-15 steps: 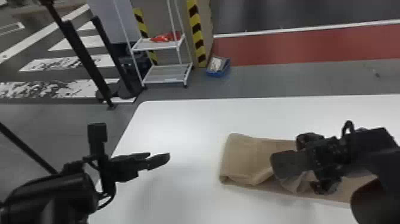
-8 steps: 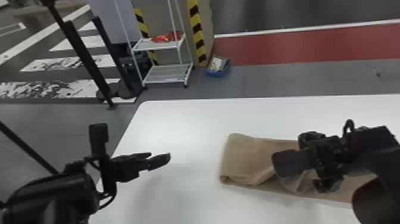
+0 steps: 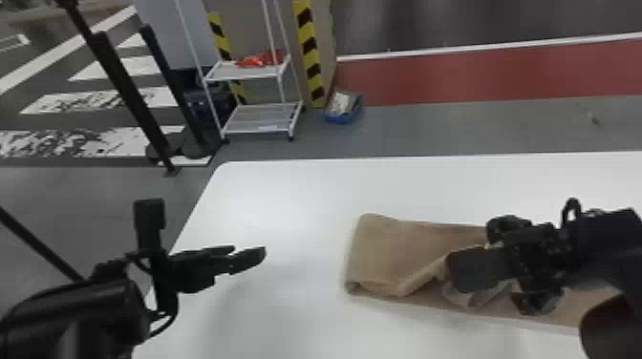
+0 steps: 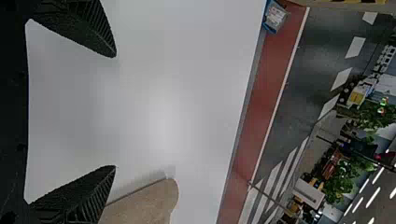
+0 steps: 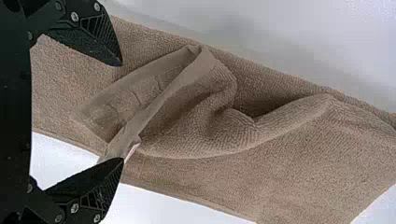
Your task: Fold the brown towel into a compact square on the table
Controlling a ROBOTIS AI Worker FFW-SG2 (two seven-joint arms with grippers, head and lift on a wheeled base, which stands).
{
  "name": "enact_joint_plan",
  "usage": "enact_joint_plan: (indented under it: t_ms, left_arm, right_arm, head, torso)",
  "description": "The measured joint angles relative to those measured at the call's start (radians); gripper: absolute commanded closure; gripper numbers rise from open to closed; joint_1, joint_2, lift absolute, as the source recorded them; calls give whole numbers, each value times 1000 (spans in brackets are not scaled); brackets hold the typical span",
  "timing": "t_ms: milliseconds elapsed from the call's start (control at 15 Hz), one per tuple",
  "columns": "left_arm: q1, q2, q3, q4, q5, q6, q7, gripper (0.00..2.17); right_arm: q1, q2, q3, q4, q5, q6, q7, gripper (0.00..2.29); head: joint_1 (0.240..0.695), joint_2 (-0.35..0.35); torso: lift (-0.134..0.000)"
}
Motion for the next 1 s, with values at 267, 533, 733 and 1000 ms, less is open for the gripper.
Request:
enact_joint_plan:
  t_ms: [267, 533, 733, 1000]
  left_arm:
    - [-3, -1, -6, 7, -2, 0, 5, 19]
    - [-3, 0, -5, 11, -2, 0, 4, 19]
    - [-3, 0, -4, 17, -2, -3, 4, 19]
    - [-3, 0, -4, 27, -2, -16, 4, 19]
  right_arm:
    - [-1, -2, 0, 4, 0, 0, 0, 232]
    - [-17, 5, 3, 24, 6, 14, 0, 704]
    - [-27, 15, 2, 26, -14, 30, 0, 1656]
    - [-28, 19, -10, 13, -61, 60, 0, 2256]
  head:
    - [695, 243]
    - [695, 239]
    - [695, 244]
    - [695, 251]
  torso:
    - [-124]
    - [-124]
    - [-124]
    - [-124]
